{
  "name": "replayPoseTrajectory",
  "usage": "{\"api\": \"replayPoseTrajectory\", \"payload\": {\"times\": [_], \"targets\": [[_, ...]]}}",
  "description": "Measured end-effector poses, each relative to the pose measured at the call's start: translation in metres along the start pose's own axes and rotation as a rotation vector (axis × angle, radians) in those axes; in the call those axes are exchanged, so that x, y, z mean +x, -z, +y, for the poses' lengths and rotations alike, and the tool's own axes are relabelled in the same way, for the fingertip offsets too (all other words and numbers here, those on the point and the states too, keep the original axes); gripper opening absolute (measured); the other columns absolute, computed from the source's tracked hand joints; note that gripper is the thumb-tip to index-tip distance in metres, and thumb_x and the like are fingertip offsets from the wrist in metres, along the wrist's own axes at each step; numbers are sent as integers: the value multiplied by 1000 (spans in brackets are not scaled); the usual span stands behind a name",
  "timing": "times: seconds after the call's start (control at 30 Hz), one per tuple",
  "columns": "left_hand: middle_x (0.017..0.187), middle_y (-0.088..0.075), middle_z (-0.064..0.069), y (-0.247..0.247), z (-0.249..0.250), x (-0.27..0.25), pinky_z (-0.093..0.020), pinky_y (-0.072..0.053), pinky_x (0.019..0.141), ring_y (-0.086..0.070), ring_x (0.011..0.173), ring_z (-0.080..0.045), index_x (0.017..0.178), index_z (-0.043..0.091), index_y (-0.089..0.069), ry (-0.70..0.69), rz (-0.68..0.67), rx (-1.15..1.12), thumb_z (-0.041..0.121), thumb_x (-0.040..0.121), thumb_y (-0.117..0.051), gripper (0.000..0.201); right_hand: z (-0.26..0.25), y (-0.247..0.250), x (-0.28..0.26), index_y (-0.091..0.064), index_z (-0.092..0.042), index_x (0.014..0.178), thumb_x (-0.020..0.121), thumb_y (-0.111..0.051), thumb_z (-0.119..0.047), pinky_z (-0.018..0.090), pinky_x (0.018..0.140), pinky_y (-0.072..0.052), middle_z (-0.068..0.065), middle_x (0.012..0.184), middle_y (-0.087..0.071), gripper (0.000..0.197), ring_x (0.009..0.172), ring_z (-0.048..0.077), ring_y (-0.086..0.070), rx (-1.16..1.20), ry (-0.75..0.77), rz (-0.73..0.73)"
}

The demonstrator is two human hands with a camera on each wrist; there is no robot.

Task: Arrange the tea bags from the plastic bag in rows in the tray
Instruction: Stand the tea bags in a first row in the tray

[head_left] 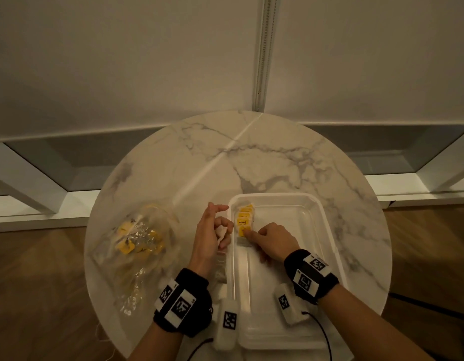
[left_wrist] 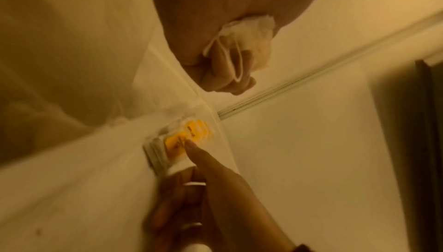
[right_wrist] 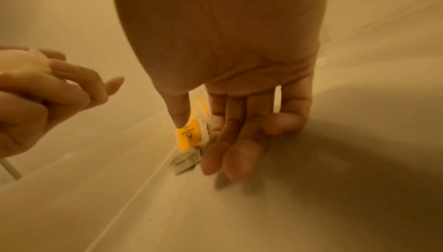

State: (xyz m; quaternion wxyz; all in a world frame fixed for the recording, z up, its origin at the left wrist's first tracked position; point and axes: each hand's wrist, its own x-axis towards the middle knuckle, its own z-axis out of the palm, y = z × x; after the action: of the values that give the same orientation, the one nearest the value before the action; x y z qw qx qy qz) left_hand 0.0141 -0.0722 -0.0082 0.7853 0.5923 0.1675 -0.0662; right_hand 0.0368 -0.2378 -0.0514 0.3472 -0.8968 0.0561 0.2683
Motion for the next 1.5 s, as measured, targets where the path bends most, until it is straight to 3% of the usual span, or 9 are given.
{"api": "replayPoseTrajectory", "payload": {"times": [0.23, 0.37, 0.5, 0.63, 0.87, 1.0, 1.17, 1.3, 1.5], "targets": [[69, -53, -5, -4, -2, -12, -12, -19, 35, -29, 38, -8, 125, 15, -51, 225, -52, -302, 57, 100, -33, 52, -11, 17, -46, -66, -20, 93, 92, -64, -16, 30, 62, -55, 1, 72, -69, 5, 55, 12, -61, 274, 398, 125], [73, -56, -6, -8, -4, -17, -12, -19, 34, -31, 40, -8, 132, 18, -50, 349, -145, -301, 61, 99, -32, 57, -22, 24, -72, -67, -20, 114, 86, -70, -7, 11, 72, -43, -8, 101, -60, 31, 82, 8, -59, 235, 698, 122], [89, -55, -14, -16, -1, -26, -16, -16, 40, -36, 48, -9, 114, 40, -64, 333, -187, -100, 65, 95, -35, 43, -21, 23, -76, -65, -27, 121, 87, -72, -21, 19, 81, -46, -7, 113, -47, 35, 90, 10, -52, 68, 765, 89], [84, -54, -6, -24, 5, -38, -20, -17, 43, -38, 50, -8, 77, 48, -74, 296, -248, 109, 66, 95, -31, 49, -19, 21, -77, -69, -25, 105, 83, -74, -18, 20, 80, -46, -8, 103, -51, 24, 87, 9, -52, 95, 740, 65], [93, -70, 0, -16, 1, -40, -19, -26, 40, -64, 66, -16, 123, 28, -62, 309, -336, 200, 61, 98, -32, 51, -10, 21, -77, -71, -12, 82, 82, -74, -6, 8, 70, -40, -30, 81, -64, 8, 73, 4, -59, 227, 602, 121], [108, -71, 0, -3, 8, -41, -27, -39, 47, -68, 81, -15, 111, 27, -72, 99, -272, 266, 55, 97, -43, 43, 0, 28, -74, -71, -8, 85, 84, -73, -4, 20, 69, -49, 4, 80, -72, 4, 70, 13, -64, 562, 426, 45], [107, -68, -1, 14, 14, -37, -28, -45, 47, -67, 75, -20, 118, 23, -68, -181, -326, 354, -4, 94, -55, 38, 9, 25, -77, -72, -9, 84, 88, -66, -3, 26, 64, -43, 10, 74, -70, 9, 62, 17, -60, 811, 257, -122], [119, -63, 8, 14, 20, -33, -19, -46, 55, -64, 85, -12, 118, 26, -69, -329, -491, 545, -7, 85, -66, 47, 8, 16, -78, -75, -7, 86, 84, -71, -8, 27, 64, -44, 16, 82, -68, 5, 62, 20, -59, 1004, 178, -287], [104, -71, 8, 13, 24, -30, -15, -43, 59, -64, 79, -7, 89, 15, -75, -295, -584, 638, 9, 83, -77, 9, 12, 8, -81, -72, -3, 98, 91, -59, -16, 28, 68, -46, 17, 89, -71, 20, 75, 24, -62, 899, 216, -337]]}}
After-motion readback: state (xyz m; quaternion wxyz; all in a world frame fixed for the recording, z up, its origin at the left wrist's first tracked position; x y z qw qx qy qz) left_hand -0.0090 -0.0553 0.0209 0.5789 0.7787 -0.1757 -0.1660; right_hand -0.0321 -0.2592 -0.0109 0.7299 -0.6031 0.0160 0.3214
